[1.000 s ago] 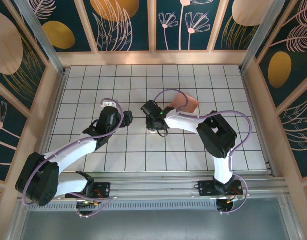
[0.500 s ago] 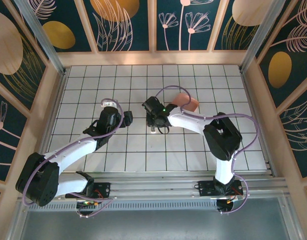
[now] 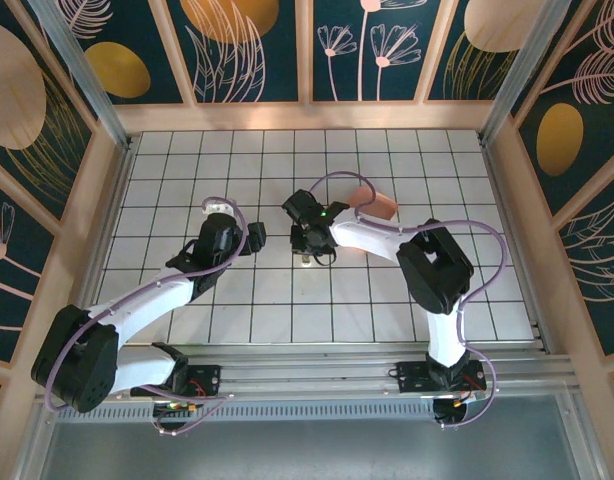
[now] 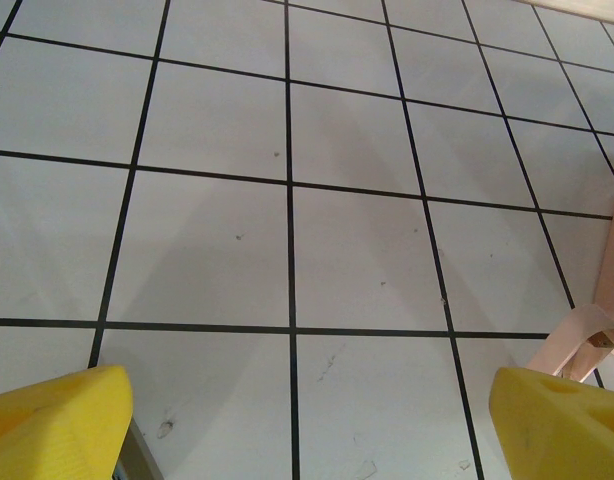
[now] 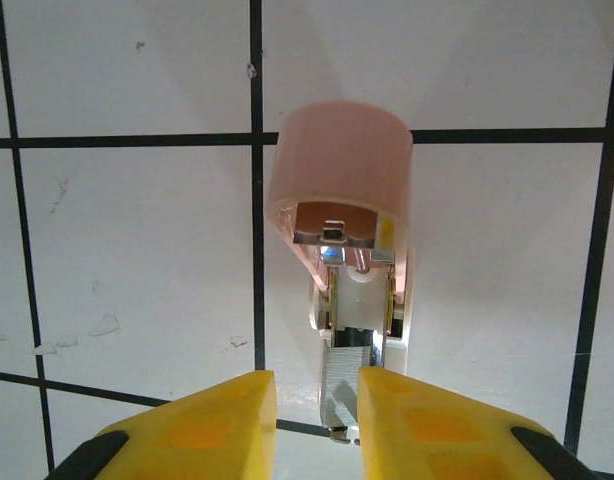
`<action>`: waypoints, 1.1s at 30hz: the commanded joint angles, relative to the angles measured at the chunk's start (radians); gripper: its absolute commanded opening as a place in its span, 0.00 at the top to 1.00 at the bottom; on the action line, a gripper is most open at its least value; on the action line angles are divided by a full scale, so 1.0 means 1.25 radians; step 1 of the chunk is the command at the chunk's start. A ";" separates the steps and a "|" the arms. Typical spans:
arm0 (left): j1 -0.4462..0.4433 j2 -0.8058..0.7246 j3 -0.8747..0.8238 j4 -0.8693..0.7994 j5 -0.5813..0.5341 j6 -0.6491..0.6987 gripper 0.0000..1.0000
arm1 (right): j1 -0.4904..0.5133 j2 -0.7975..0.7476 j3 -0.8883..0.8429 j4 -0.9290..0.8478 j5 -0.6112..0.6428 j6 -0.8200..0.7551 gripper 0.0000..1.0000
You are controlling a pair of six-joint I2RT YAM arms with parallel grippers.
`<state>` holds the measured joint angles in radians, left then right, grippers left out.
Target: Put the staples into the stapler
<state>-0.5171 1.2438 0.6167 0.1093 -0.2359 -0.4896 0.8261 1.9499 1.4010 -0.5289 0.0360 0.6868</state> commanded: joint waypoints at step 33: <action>0.004 -0.010 0.010 0.008 -0.010 0.006 0.08 | -0.001 0.120 0.085 -0.135 0.008 -0.028 0.73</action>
<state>-0.5171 1.2438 0.6167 0.1093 -0.2371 -0.4896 0.8181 2.0434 1.4994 -0.6483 0.0250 0.6624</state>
